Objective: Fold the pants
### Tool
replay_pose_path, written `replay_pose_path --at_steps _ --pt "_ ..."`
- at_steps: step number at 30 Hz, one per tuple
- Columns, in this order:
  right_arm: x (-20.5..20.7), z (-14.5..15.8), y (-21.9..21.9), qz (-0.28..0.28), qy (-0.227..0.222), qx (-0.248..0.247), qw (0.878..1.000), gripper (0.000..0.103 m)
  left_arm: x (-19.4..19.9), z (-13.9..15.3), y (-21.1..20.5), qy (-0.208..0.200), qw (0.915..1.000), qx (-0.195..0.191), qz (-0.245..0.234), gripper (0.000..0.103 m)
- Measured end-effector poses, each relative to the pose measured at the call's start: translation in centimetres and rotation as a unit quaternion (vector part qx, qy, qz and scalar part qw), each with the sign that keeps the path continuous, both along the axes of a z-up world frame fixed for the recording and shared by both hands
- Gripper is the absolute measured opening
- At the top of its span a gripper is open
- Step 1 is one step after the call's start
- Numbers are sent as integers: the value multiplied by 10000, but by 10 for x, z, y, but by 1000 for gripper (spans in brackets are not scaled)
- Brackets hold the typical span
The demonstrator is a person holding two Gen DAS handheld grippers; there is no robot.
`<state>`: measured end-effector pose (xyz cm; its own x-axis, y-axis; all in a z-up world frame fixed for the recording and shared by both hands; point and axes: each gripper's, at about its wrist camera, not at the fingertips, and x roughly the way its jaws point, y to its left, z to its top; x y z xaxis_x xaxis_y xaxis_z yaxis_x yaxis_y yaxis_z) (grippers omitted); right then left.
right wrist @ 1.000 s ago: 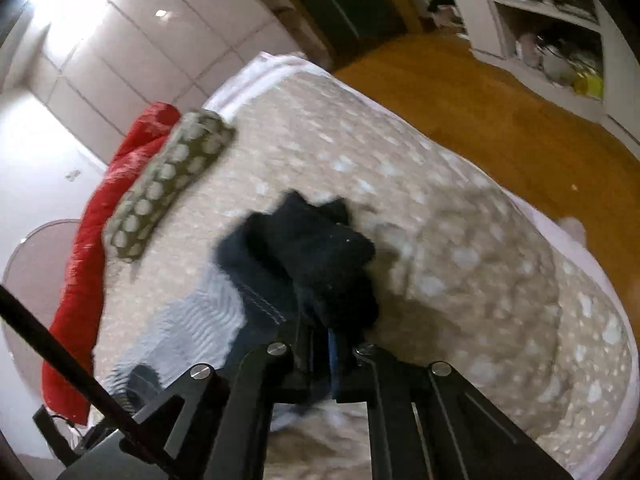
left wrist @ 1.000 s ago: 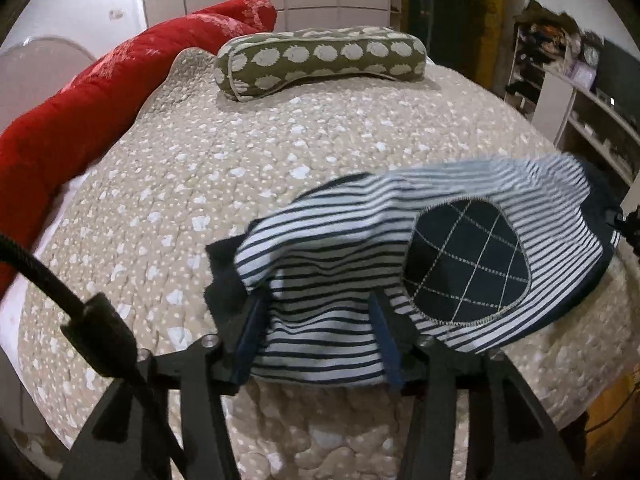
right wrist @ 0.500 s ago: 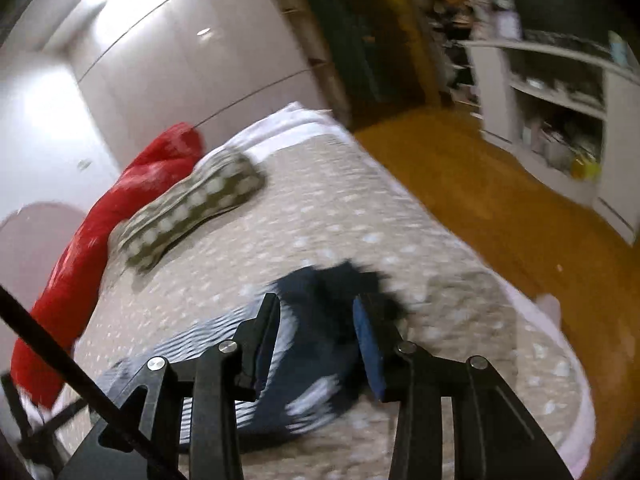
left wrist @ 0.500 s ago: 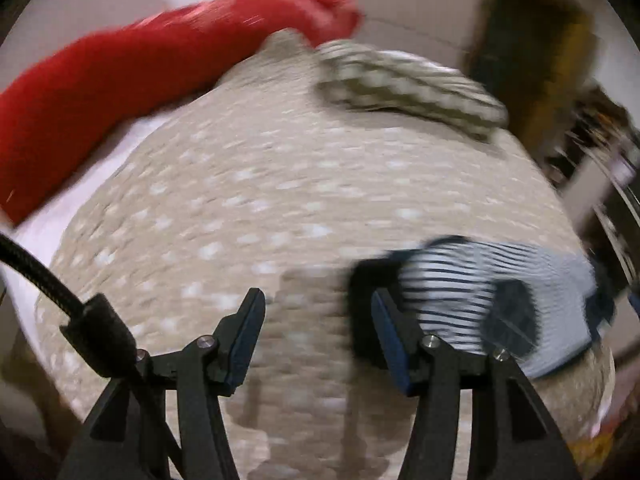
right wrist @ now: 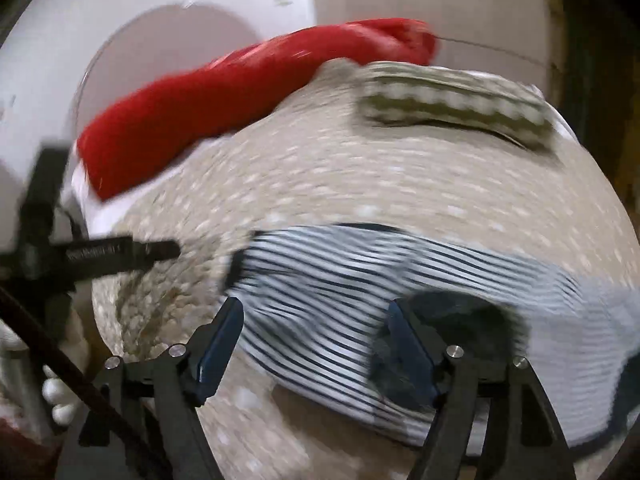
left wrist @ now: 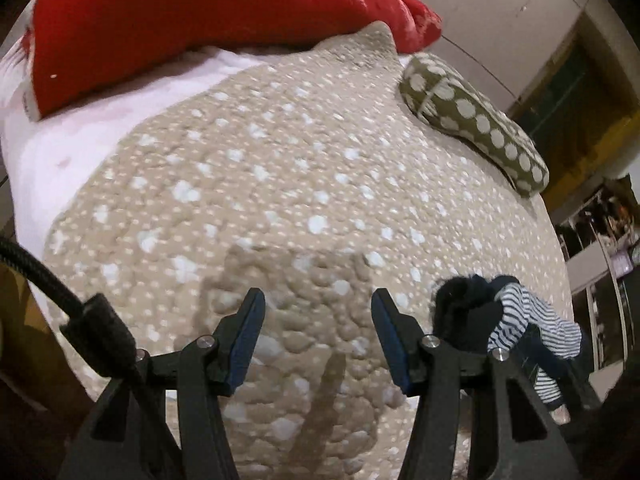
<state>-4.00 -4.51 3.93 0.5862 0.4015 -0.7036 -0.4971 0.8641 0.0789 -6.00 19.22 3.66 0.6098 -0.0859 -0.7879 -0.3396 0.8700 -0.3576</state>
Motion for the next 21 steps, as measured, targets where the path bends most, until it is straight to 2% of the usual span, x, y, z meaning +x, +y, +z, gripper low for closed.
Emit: replay_pose_path --at_steps 2,4,5,7,8,10,13,15,18,21 --pt "4 -13 36 178 -93 -432 9989 81 -3 2 6 -28 10000 -15 72 54" --pt "13 -27 59 133 -268 -942 9951 81 -7 2 12 -44 9999 -16 121 54" --pt "17 -33 65 75 -315 -1134 9930 77 -8 3 15 -47 9999 -10 147 54" --pt "24 -40 66 -89 -268 -1149 9930 52 -11 3 18 -50 9999 -11 165 54" --pt "27 -38 60 -254 -240 -1049 9939 32 -12 3 19 -56 9998 -15 165 54" --pt "33 -26 39 -416 -61 -585 9974 26 -11 4 18 -73 9999 -15 140 54" --pt "37 -7 2 -719 170 303 9968 24 -9 8 8 -116 9999 -34 20 54" --pt "35 4 -26 -903 260 888 9916 24 -7 11 -2 -124 9998 -12 -128 54" --pt "32 16 -80 -1257 387 1726 9762 26 -3 15 -21 -108 9993 59 -362 54" --pt "27 10 -125 -1679 513 2072 9624 31 0 16 -37 -87 9985 97 -534 54"
